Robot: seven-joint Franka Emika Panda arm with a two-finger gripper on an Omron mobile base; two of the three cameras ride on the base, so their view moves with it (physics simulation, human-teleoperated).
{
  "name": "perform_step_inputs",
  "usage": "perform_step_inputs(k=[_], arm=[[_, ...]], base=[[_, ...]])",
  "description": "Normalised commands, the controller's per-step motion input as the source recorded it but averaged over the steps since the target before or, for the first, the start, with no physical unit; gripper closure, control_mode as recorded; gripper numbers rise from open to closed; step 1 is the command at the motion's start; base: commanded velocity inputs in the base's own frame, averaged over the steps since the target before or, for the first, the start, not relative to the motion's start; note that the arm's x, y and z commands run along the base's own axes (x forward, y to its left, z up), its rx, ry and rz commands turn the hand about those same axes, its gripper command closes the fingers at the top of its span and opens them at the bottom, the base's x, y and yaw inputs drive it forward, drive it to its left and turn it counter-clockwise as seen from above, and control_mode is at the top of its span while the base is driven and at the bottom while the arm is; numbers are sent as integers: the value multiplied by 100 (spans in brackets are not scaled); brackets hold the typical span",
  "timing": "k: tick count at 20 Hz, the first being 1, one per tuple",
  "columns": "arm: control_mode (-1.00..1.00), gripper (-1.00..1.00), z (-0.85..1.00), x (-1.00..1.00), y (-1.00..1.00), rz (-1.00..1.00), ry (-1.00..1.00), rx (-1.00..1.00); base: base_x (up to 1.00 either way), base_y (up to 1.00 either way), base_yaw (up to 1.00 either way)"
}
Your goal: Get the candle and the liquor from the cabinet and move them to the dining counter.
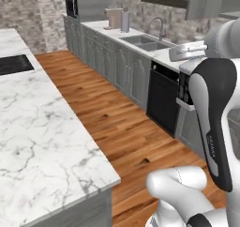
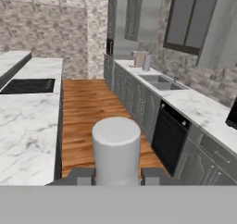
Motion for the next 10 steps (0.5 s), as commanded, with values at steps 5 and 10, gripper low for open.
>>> perform_step_inputs(k=[5, 10], arm=[[100, 100, 0, 0, 0, 0, 0, 0], [100, 100, 0, 0, 0, 0, 0, 0]], base=[[-33, 46, -8], [-16, -29, -11]])
